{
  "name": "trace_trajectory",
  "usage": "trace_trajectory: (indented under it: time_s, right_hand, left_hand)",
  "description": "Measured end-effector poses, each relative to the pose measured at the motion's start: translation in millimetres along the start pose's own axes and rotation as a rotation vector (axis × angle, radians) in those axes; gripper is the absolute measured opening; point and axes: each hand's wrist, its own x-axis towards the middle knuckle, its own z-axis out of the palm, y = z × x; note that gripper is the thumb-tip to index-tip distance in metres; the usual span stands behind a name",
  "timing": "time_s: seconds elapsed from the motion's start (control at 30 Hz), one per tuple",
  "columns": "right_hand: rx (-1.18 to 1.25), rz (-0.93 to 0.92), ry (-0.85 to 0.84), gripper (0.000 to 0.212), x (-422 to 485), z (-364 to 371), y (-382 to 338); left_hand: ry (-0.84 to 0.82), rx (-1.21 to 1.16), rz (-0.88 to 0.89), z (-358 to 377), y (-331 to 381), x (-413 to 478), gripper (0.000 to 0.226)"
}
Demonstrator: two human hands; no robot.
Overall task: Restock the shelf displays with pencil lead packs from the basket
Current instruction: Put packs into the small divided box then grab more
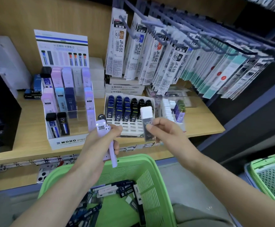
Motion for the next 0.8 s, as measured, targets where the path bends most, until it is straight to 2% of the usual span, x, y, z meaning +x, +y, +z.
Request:
trace_trajectory:
  time_s: [0.1, 0.23, 0.3, 0.37, 0.43, 0.53, 0.8]
  right_hand:
    - [-0.042, -0.012, 0.142, 0.006, 5.5, -33.7, 4.2]
    - [-0.226, -0.061, 0.354, 0.032, 20.6, -72.4, 12.7]
    - [-0.328, -0.109, 0.435, 0.028, 33.1, -89.3, 19.8]
    - [-0.422, -0.144, 0.497, 0.015, 49.4, -103.7, 26.2]
    - [-0.502, -0.166, 0.508, 0.004, 66.5, -111.1, 28.9]
    - [-0.593, -0.204, 0.498, 0.015, 91.2, -113.8, 33.2]
    - [-0.85, -0.183, 0.396, 0.014, 117.5, -118.1, 46.0]
  left_hand:
    - [-0.021, -0.005, -0.01, 9.6, -2.5, 2.7, 0.016]
    - [-0.055, 0.013, -0.053, 23.2, -7.7, 9.3, 0.021]
    - [-0.065, 0.026, -0.064, 31.1, -9.9, 13.7, 0.018]
    - [-0.066, 0.034, -0.074, 38.4, -12.1, 18.1, 0.015]
    - [-0.065, 0.041, -0.082, 44.2, -14.4, 22.6, 0.013]
    - [-0.065, 0.072, -0.093, 51.2, -18.4, 29.2, 0.013]
    - [-0.066, 0.137, -0.141, 60.3, -28.8, 42.1, 0.015]
